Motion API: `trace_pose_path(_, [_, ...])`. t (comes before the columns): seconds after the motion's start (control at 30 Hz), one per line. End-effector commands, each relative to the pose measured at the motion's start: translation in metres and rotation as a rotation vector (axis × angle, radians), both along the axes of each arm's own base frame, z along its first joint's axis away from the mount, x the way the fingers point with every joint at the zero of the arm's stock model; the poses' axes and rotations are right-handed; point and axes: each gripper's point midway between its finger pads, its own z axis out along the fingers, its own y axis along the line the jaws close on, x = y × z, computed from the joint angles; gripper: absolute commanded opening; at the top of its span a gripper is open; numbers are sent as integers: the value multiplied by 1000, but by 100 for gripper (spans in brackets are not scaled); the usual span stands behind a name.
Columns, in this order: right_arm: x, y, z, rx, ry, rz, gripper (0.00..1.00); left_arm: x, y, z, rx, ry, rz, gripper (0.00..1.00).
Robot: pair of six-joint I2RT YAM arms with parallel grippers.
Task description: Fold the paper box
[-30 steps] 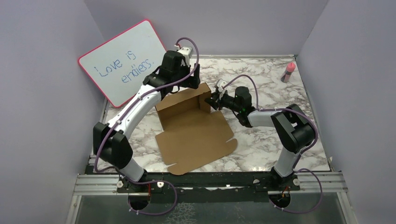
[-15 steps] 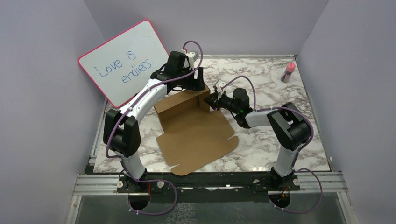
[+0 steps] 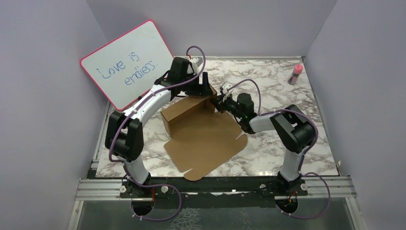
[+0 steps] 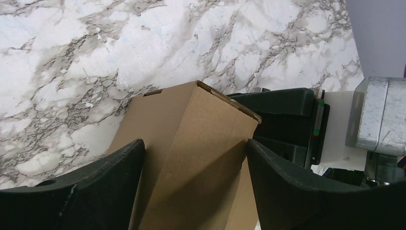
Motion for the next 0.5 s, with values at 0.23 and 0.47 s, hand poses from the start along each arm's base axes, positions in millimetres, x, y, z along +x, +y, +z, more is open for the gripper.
trace_pose_path(0.23, [26, -12, 8, 54, -20, -175, 20, -27, -12, 17, -116, 41, -66, 78])
trace_pose_path(0.47, [31, -14, 9, 57, -13, -208, 20, -34, -17, 27, -170, 42, -86, 78])
